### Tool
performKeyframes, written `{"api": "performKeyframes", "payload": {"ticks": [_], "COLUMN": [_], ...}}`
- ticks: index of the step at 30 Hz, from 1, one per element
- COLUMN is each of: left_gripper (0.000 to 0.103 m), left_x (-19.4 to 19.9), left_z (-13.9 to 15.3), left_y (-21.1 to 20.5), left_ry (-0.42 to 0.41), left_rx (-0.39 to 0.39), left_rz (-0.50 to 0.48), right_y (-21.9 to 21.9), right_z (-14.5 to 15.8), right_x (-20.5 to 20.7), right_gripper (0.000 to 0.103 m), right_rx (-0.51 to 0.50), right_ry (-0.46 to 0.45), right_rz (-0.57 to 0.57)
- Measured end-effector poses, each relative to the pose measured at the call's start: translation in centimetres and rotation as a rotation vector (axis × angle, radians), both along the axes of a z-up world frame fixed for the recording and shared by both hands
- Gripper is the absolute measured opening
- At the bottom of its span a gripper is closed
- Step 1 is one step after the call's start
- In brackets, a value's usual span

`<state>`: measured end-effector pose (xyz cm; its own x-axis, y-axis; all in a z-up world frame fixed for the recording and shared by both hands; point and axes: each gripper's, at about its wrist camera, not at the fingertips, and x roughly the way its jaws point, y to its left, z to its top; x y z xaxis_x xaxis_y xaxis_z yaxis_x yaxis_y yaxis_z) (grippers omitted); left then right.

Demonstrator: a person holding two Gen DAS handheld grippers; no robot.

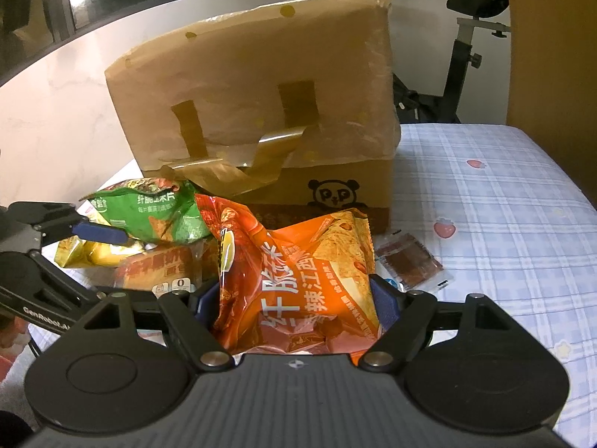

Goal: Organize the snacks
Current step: 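Grasp the wrapped bread pastry with the left gripper while the right holds the orange bag, then lift the bread pastry and orange chip bag over the box opening with both grippers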

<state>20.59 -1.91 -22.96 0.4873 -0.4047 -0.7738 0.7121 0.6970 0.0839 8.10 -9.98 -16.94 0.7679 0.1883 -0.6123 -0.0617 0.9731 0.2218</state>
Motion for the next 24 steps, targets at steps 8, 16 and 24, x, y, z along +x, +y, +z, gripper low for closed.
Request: {"api": "performKeyframes", "payload": {"ticks": [8, 16, 24], "left_gripper": [0.091, 0.079, 0.079], "left_x": [1.2, 0.3, -2.9], "left_z": [-2.6, -2.3, -0.2], "left_y": [-0.4, 0.9, 2.4], "left_ry": [0.027, 0.072, 0.067], "left_rx": [0.023, -0.096, -0.186], "left_rz": [-0.016, 0.053, 0.075], "right_y": [0.0, 0.2, 0.2], "right_z": [-0.2, -0.1, 0.3], "right_x": [0.3, 0.5, 0.1], "right_gripper": [0.08, 0.08, 0.08], "right_rx": [-0.006, -0.01, -0.003], "right_ry": [0.015, 0.007, -0.006], "right_rz": [-0.005, 0.008, 0.003]}}
